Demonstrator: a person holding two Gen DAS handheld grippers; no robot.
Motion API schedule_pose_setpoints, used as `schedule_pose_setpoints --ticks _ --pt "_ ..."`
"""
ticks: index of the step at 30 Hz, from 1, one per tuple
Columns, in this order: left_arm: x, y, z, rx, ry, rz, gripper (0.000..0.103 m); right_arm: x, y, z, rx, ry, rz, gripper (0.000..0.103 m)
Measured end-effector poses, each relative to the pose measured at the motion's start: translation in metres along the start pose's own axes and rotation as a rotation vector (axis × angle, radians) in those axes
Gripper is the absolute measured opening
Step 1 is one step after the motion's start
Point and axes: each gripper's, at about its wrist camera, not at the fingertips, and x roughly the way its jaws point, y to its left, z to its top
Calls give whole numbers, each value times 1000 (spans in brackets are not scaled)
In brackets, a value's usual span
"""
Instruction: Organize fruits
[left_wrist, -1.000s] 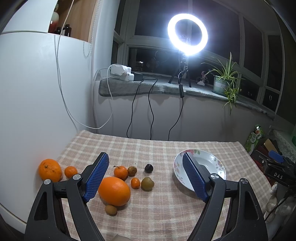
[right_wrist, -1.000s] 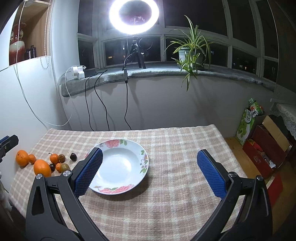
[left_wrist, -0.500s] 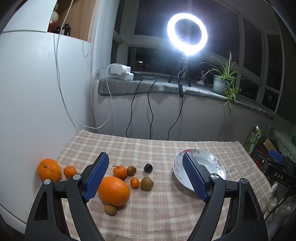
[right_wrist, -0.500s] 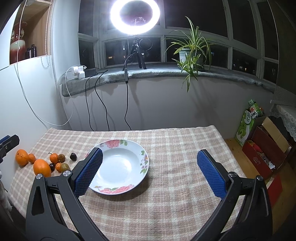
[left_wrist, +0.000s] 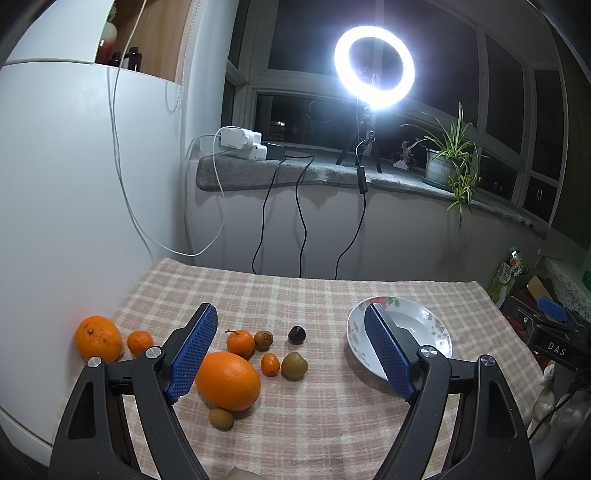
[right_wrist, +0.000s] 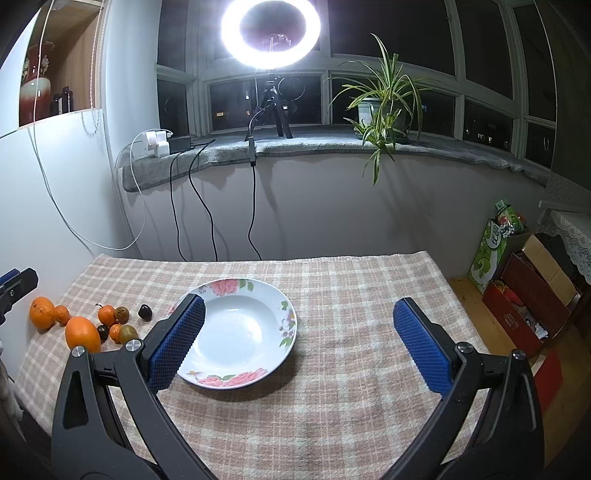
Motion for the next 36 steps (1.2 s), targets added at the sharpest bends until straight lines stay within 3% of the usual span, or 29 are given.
schedule_pose_setpoints --ticks 28,36 --pt "14 12 -5 -22 25 -3 82 16 15 -5 -45 22 -10 103" --pt "17 26 -12 -43 38 13 82 24 28 -6 -72 36 29 103"
